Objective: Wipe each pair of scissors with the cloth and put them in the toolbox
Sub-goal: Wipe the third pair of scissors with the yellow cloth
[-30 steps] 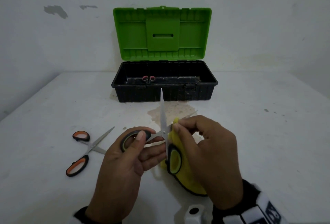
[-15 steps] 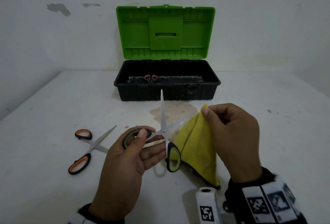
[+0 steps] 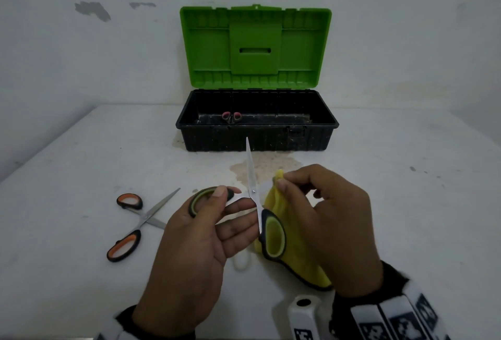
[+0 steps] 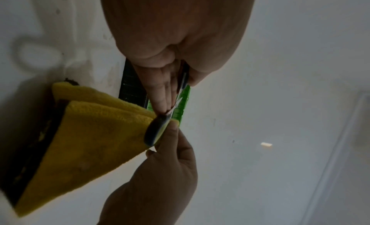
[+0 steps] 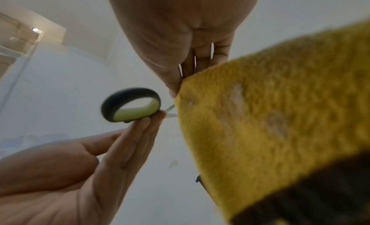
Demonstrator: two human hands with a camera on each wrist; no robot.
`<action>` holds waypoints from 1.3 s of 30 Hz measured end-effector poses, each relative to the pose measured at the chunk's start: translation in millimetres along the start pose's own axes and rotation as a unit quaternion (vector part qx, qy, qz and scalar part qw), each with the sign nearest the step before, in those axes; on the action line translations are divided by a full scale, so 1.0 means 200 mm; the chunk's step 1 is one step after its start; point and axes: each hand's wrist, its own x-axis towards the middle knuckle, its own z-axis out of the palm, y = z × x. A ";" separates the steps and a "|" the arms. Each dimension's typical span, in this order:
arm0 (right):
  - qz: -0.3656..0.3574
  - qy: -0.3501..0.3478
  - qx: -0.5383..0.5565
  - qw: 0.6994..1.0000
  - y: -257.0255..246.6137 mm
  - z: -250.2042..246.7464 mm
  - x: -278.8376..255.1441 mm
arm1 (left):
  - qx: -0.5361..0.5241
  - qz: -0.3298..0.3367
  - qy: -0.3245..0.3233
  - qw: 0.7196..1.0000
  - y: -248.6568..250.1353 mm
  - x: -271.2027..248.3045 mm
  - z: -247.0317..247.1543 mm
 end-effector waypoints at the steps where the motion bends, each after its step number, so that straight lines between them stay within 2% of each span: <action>1: 0.005 0.001 0.009 1.000 0.00 0.00 0.00 | -0.001 -0.001 0.000 1.000 0.01 0.00 0.00; 5: -0.035 -0.037 0.022 0.998 -0.06 0.01 -0.02 | -0.006 -0.005 0.000 1.000 0.03 -0.01 0.01; 11: 0.008 -0.012 0.010 1.000 -0.02 -0.02 0.02 | -0.004 -0.011 -0.004 1.000 0.04 -0.02 0.04; 17: -0.006 -0.035 0.062 0.997 -0.07 -0.01 -0.02 | -0.001 -0.009 -0.012 1.000 0.06 -0.03 0.02; 23: 0.024 -0.009 0.077 0.997 -0.05 -0.03 -0.02 | -0.001 -0.005 -0.033 0.999 0.05 -0.04 0.01; 29: 0.054 -0.017 0.106 0.993 -0.02 -0.06 0.00 | 0.004 0.006 -0.051 0.999 0.06 -0.04 0.01; 39: 0.114 0.035 0.092 0.989 0.11 -0.12 0.08 | -0.006 0.008 -0.035 0.999 0.02 -0.02 -0.04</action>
